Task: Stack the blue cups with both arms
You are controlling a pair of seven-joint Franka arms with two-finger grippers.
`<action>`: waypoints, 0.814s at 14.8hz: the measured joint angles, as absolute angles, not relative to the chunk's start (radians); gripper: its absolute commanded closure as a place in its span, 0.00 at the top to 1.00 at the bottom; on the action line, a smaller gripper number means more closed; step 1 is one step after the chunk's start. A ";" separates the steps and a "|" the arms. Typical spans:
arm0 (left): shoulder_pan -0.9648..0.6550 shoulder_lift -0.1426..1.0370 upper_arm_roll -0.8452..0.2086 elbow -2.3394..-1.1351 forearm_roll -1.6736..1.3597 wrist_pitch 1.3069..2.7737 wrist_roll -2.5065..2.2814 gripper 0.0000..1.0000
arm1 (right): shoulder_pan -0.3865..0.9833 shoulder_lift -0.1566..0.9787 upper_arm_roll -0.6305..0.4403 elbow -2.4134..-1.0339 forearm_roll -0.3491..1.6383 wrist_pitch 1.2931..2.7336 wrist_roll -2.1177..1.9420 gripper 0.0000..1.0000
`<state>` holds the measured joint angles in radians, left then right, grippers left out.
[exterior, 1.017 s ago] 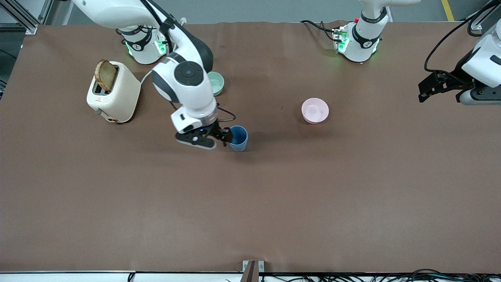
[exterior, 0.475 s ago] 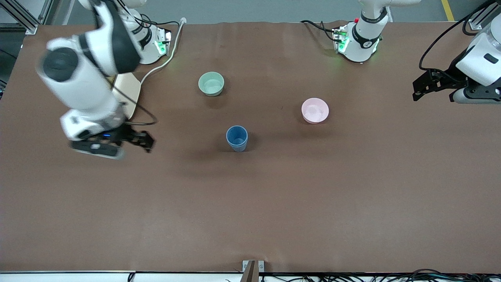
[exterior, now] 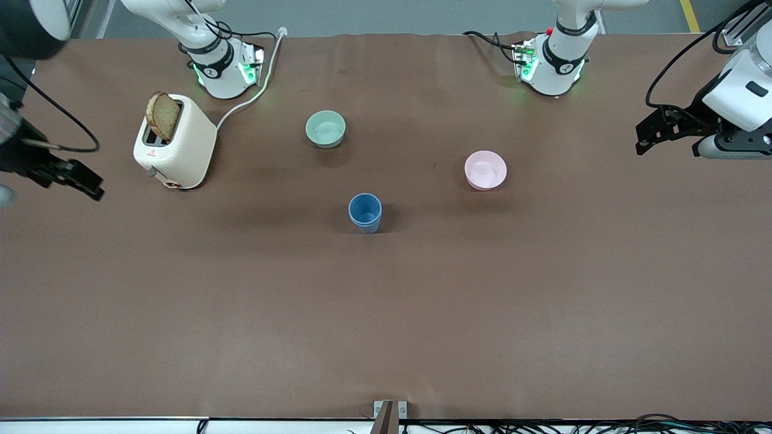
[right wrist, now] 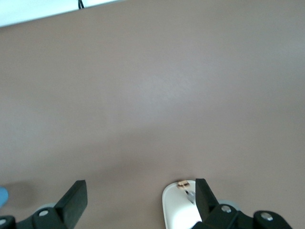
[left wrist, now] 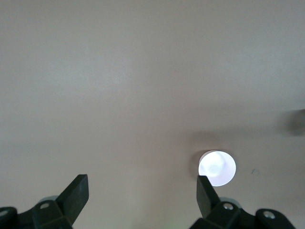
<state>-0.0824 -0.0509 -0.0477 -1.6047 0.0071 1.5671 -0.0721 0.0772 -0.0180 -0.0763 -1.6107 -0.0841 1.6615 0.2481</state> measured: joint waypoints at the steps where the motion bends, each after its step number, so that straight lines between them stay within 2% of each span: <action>1: -0.082 -0.051 -0.048 -1.605 0.007 1.567 -0.072 1.00 | 0.075 -0.036 -0.084 -1.607 -0.083 1.621 0.231 1.00; 6: -0.084 -0.050 -0.057 -1.607 0.006 1.567 -0.072 1.00 | 0.071 -0.095 -0.163 -1.603 -0.030 1.534 0.118 1.00; 12: -0.079 -0.051 -0.058 -1.604 0.006 1.567 -0.072 1.00 | 0.061 -0.050 -0.186 -1.520 -0.021 1.541 0.036 1.00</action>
